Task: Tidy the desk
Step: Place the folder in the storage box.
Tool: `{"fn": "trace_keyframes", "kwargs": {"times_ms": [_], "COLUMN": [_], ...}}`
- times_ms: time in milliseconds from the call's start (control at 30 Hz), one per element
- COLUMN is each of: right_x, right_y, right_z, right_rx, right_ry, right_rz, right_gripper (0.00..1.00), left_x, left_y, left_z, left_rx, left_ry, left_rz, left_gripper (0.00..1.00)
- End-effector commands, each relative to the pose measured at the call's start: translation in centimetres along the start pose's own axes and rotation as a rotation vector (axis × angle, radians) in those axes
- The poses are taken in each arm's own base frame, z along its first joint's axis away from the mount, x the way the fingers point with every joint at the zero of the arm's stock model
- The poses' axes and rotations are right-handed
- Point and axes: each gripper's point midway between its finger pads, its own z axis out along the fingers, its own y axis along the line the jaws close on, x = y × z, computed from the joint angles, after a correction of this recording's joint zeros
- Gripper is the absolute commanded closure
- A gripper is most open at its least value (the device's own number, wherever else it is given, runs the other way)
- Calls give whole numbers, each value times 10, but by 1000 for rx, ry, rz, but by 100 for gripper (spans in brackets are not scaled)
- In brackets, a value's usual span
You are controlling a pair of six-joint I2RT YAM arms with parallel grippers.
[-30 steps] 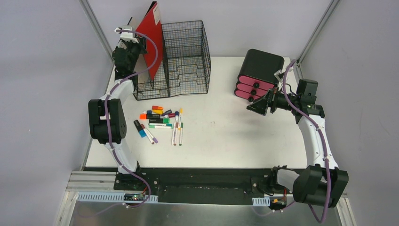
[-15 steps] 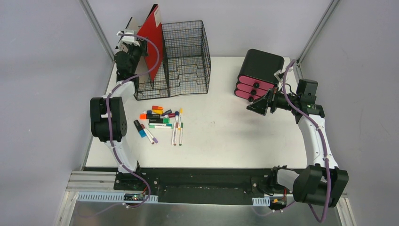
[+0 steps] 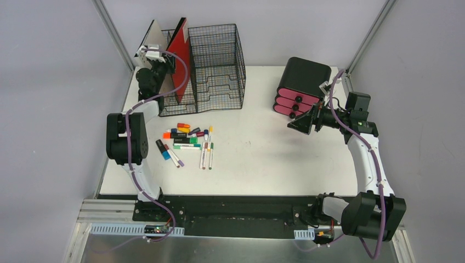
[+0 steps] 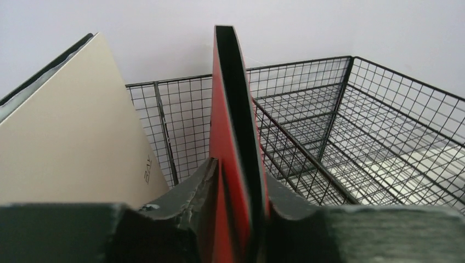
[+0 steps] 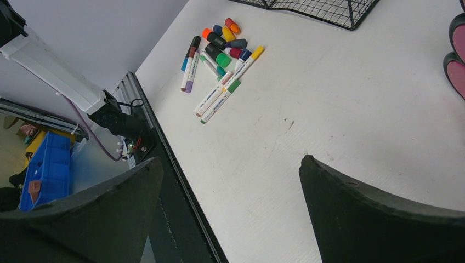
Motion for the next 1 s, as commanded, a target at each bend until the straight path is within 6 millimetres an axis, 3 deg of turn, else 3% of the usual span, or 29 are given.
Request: {"fn": "trace_keyframes", "kwargs": {"times_ms": [0, 233, 400, 533, 867, 967], "right_x": [-15, -15, -15, -15, -15, -15], "right_y": [6, 7, 8, 10, 10, 9], "right_z": [-4, -5, -4, -4, -5, -6], "right_rx": [0, 0, -8, -9, 0, 4], "right_ry": [-25, -27, -25, -26, -25, -22], "right_rz": [-78, -80, -78, -85, -96, -101], "right_gripper": [1, 1, 1, 1, 1, 1], "left_x": [-31, -45, -53, -42, -18, -6], "left_y": [-10, -12, 4, 9, -10, -24], "left_z": [-1, -13, -36, -64, -134, -151], "left_rx": [38, 9, -155, -272, -368, -360], "left_ry": [-97, -80, -28, 63, 153, 209], "left_rz": [27, 6, -99, -225, -488, -577], "left_gripper": [67, 28, 13, 3, 1, 1]}}
